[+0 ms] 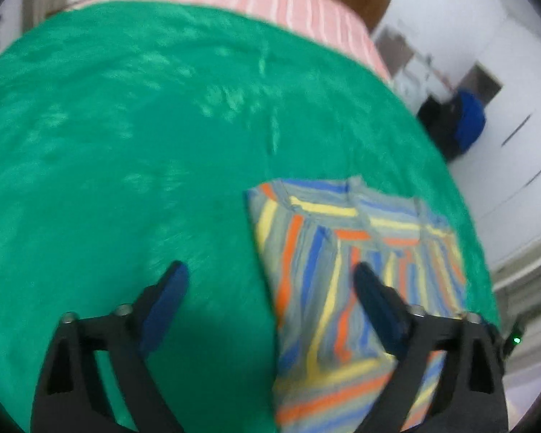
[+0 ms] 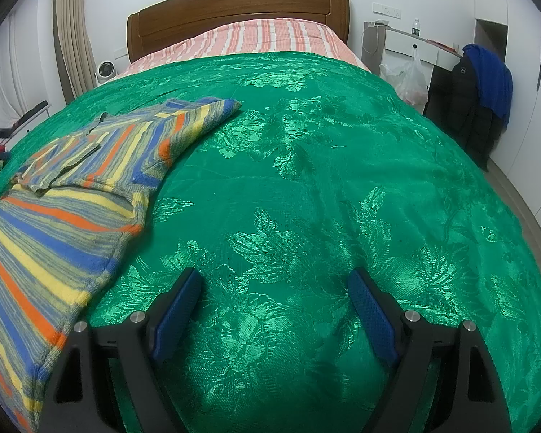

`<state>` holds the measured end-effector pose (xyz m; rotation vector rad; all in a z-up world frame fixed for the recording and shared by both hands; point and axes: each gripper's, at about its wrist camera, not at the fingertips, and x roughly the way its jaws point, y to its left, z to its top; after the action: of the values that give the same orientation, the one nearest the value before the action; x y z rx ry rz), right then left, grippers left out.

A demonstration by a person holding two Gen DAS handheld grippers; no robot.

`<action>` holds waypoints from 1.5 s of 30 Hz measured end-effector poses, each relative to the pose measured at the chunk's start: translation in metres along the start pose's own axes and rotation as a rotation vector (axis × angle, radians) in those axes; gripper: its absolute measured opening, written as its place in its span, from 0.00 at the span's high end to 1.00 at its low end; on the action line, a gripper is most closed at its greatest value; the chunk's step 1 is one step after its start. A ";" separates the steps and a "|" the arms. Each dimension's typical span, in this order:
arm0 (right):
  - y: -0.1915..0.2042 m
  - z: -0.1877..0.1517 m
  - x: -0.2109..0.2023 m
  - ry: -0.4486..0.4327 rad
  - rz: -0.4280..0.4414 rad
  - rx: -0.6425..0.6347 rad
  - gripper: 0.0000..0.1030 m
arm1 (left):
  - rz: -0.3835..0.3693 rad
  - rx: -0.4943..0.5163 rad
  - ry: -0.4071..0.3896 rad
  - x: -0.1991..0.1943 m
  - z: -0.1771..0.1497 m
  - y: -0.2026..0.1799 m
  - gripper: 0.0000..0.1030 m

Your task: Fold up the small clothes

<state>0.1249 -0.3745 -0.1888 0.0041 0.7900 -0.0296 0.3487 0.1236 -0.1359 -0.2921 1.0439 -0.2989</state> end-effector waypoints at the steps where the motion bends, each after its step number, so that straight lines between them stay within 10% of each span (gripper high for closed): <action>1: 0.000 0.000 0.000 0.000 0.000 0.000 0.19 | 0.000 -0.024 0.043 0.022 0.004 -0.002 0.24; 2: 0.000 0.000 0.000 0.001 0.000 0.000 0.19 | -0.019 -0.053 0.082 0.039 0.005 -0.002 0.29; 4: 0.000 0.000 0.000 0.001 -0.001 0.000 0.19 | 0.021 -0.067 0.065 0.050 0.000 -0.004 0.92; 8: 0.000 0.000 0.000 0.000 0.000 0.000 0.19 | 0.100 -0.165 -0.093 0.033 -0.012 0.011 0.97; 11: -0.001 0.000 0.000 0.000 0.002 0.001 0.19 | 0.131 -0.125 -0.066 0.037 -0.022 0.007 0.90; 13: 0.000 0.001 0.000 0.001 0.001 0.000 0.19 | 0.143 -0.112 -0.087 0.026 -0.025 0.001 0.48; 16: -0.001 0.000 0.000 0.000 0.003 0.001 0.19 | 0.121 -0.012 -0.185 -0.012 -0.045 -0.018 0.22; 22: -0.001 0.000 0.000 0.001 0.001 -0.001 0.19 | 0.296 0.302 -0.070 0.023 -0.109 -0.049 0.17; 24: -0.001 0.001 0.000 0.001 -0.001 -0.002 0.19 | 0.319 0.239 -0.073 0.017 -0.109 -0.041 0.05; 37: 0.002 0.002 0.000 0.012 -0.016 -0.010 0.19 | 0.337 0.039 -0.163 -0.095 -0.197 0.028 0.04; 45: 0.008 0.006 -0.001 0.066 -0.098 -0.007 0.03 | 0.359 -0.014 -0.162 -0.082 -0.229 0.056 0.00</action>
<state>0.1285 -0.3662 -0.1839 -0.0402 0.8556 -0.1200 0.1157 0.1843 -0.1996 -0.1346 0.9186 0.0550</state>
